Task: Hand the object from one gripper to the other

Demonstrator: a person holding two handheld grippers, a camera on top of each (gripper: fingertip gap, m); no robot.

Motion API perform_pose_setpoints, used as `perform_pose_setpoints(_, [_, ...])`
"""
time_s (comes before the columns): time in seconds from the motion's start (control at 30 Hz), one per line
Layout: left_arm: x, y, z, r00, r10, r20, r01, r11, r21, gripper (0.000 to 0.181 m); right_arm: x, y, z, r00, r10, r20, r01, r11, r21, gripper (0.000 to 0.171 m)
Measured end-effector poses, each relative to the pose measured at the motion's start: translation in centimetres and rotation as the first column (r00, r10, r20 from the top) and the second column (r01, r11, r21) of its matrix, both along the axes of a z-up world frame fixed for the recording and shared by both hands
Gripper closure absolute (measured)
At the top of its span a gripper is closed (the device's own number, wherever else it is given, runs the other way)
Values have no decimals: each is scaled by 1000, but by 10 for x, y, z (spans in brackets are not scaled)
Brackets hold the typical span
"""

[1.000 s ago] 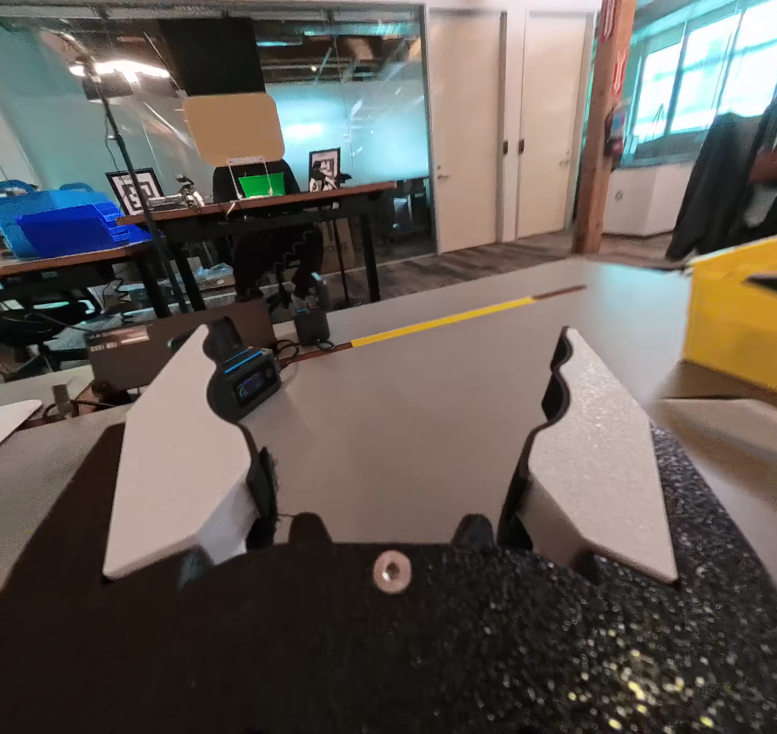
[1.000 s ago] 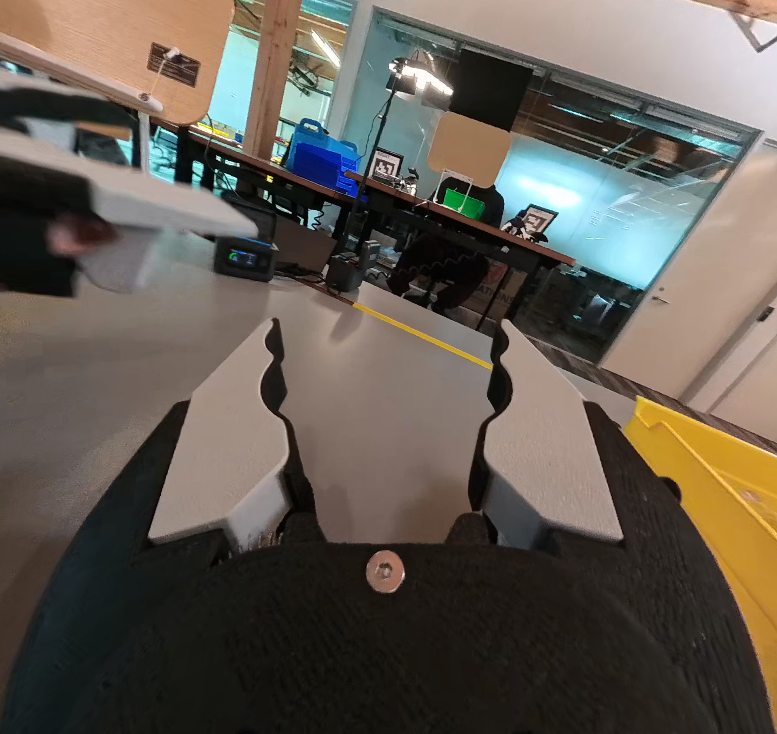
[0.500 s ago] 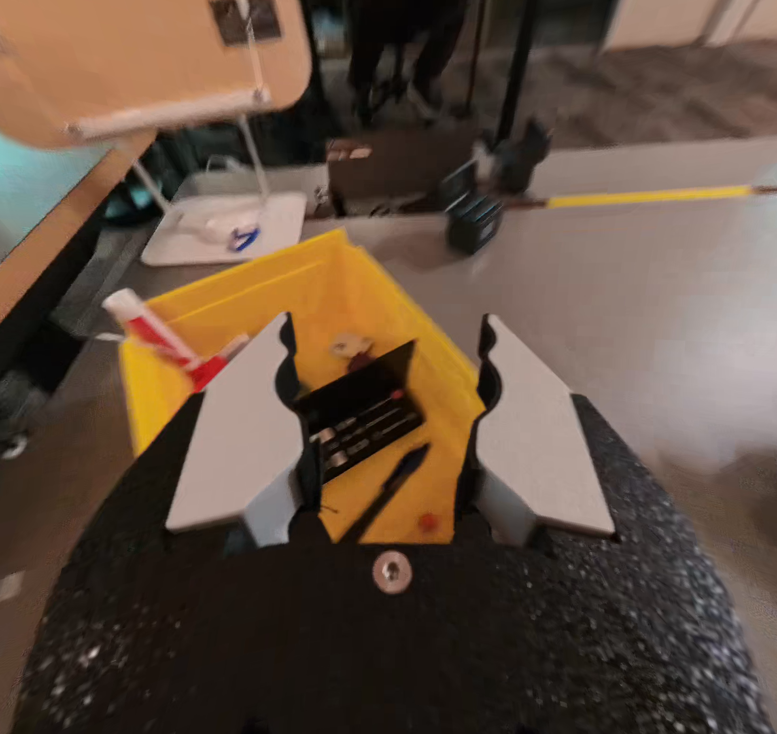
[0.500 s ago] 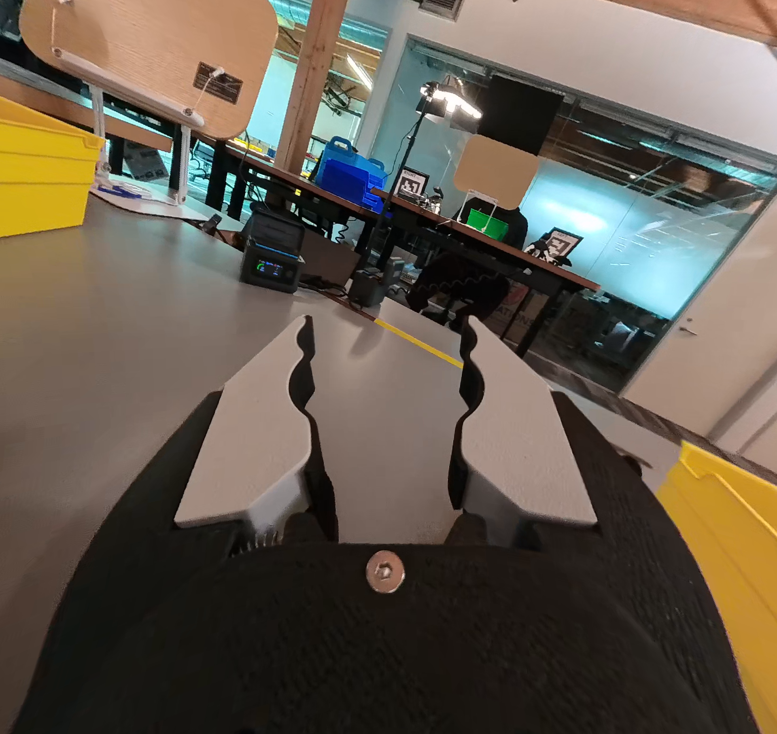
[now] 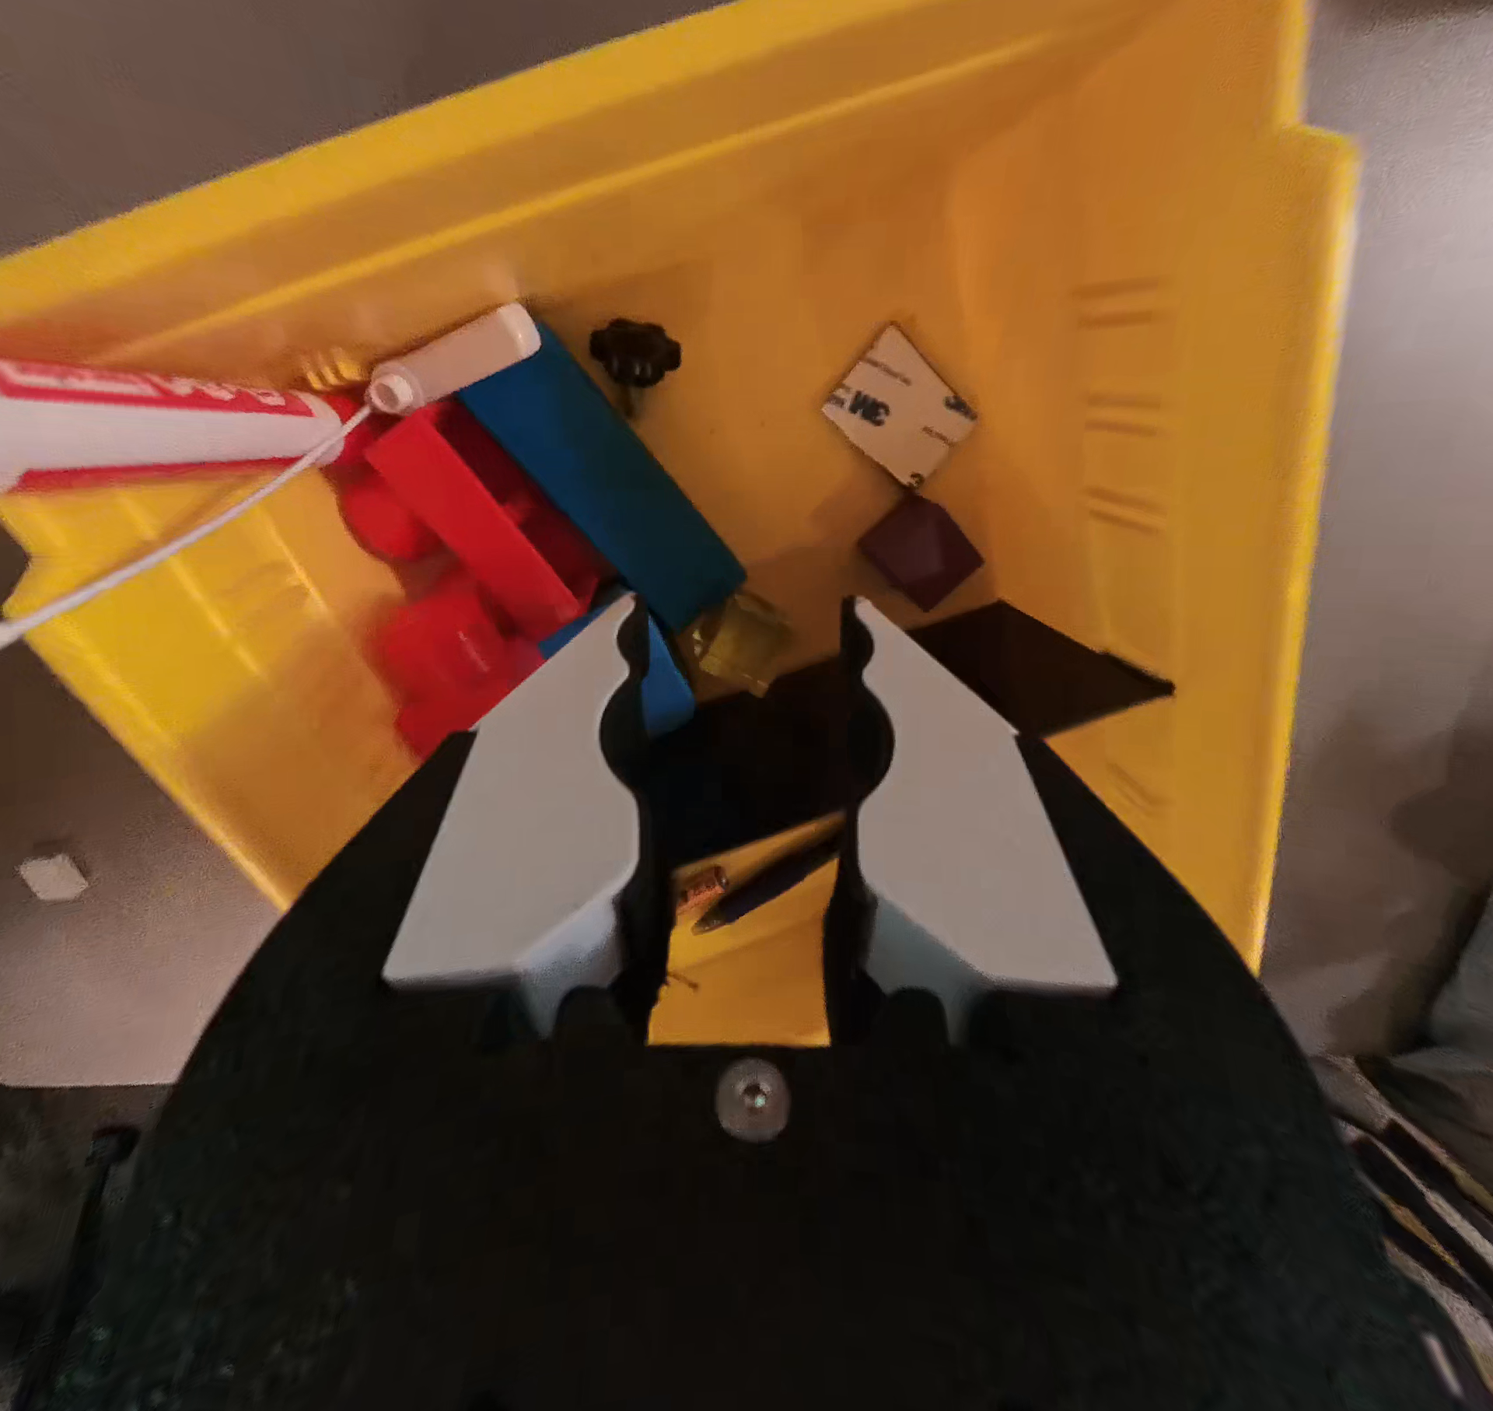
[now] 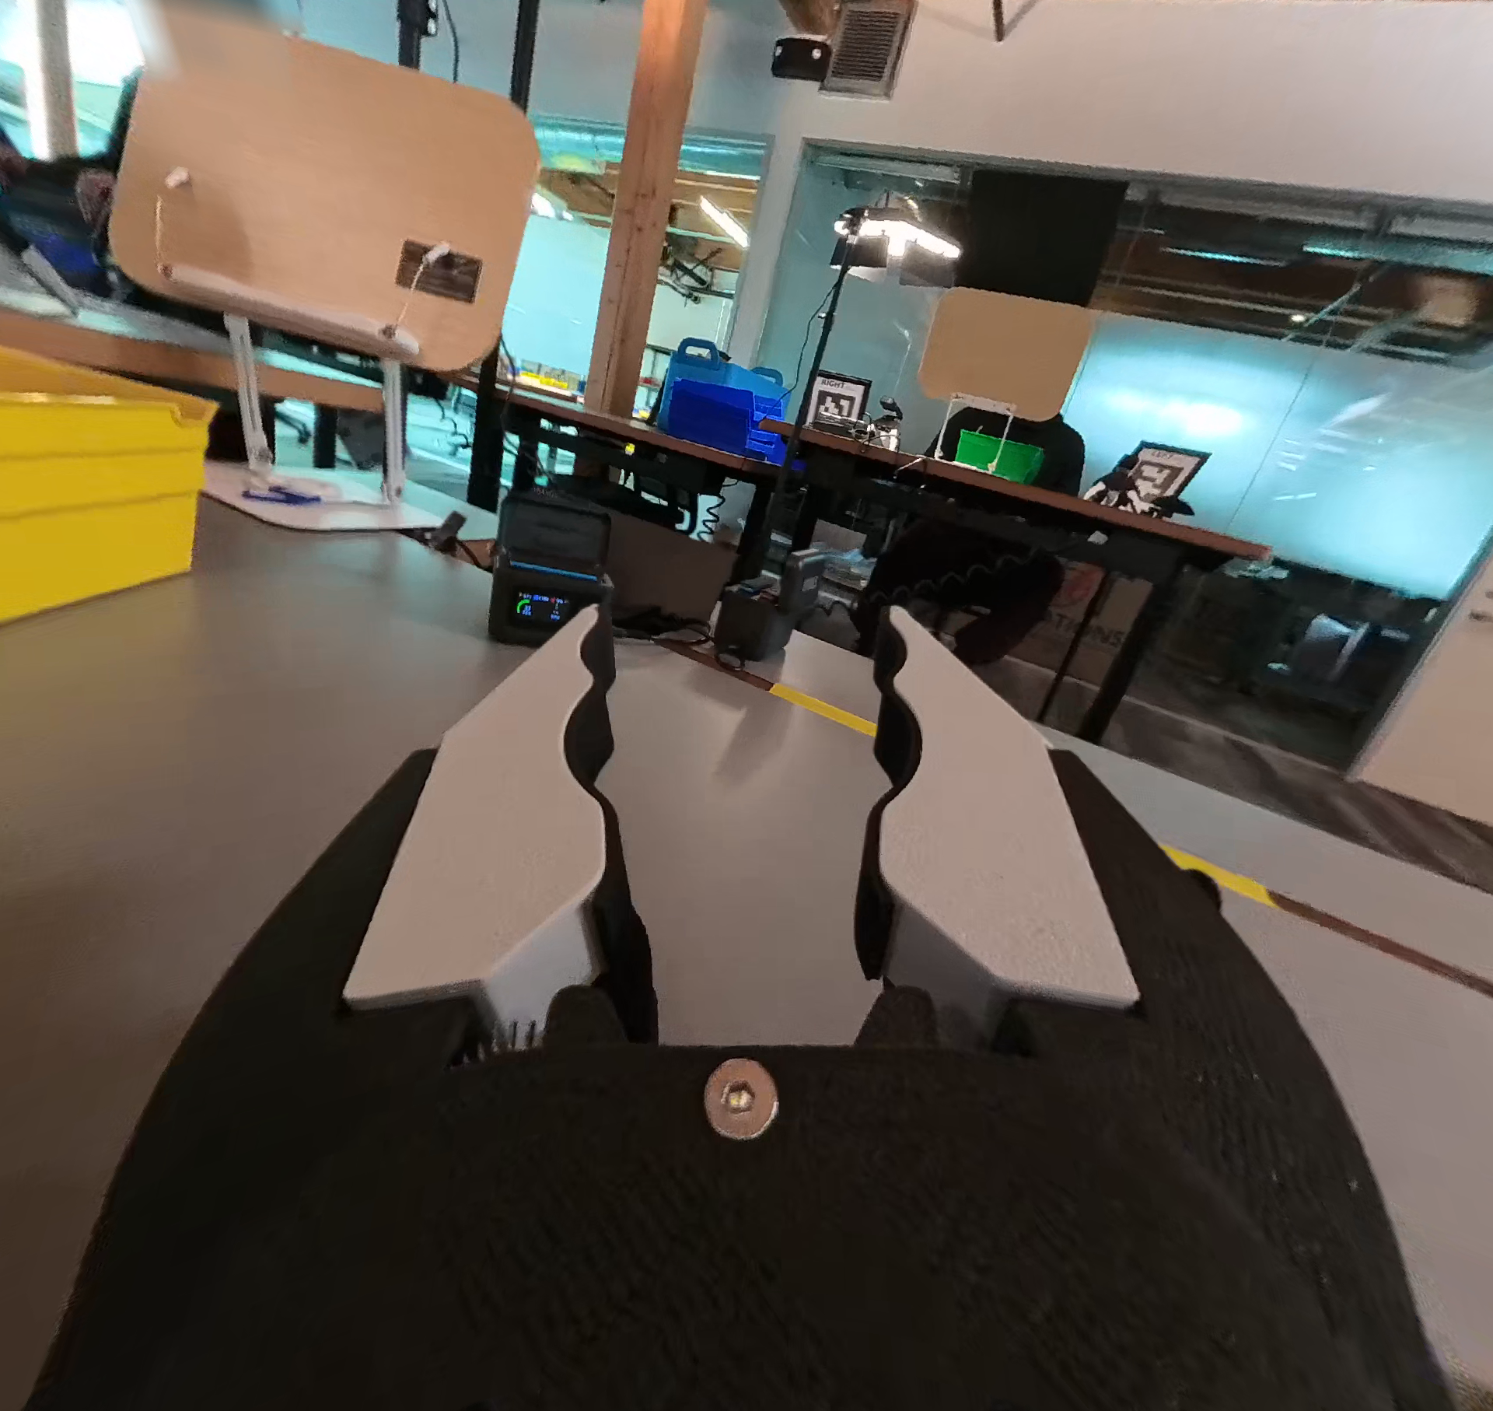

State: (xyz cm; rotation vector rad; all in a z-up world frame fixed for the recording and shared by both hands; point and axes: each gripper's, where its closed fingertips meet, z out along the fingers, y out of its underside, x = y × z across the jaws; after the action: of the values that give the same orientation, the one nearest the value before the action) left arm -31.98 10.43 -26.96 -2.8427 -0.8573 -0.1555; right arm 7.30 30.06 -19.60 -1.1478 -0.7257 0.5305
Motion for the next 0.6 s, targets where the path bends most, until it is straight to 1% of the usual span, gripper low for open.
perform_pose_setpoints(0.07, [-5, -1, -14, 1000, 27, -9, -27, 998, -57, 135, 1, 1, 1, 1000, 10, -18, -10, 1000, -16, 107])
perform_pose_setpoints(0.17, [-10, -7, -30, 998, 40, -39, -45, 988, -150, 130, -3, -2, 0, 1000, 20, 1, -20, 1000, -2, 107])
perform_pose_setpoints(0.2, [-12, -8, -34, 998, 40, -55, -49, 984, -170, 131, -4, -3, 0, 1000, 24, 7, -24, 1000, 4, 107])
perform_pose_setpoints(0.4, [-21, -2, -45, 991, 91, -94, -106, 979, -176, 135, -3, -1, 1, 999, 30, -21, -31, 999, -20, 107])
perform_pose_setpoints(0.43, [-24, -2, -46, 989, 95, -111, -114, 976, -185, 138, -2, -1, 2, 999, 31, -25, -32, 999, -23, 107])
perform_pose_setpoints(0.6, [-30, -4, -47, 983, 95, -156, -127, 969, -212, 143, -3, -1, 3, 999, 39, -29, -40, 999, -25, 107])
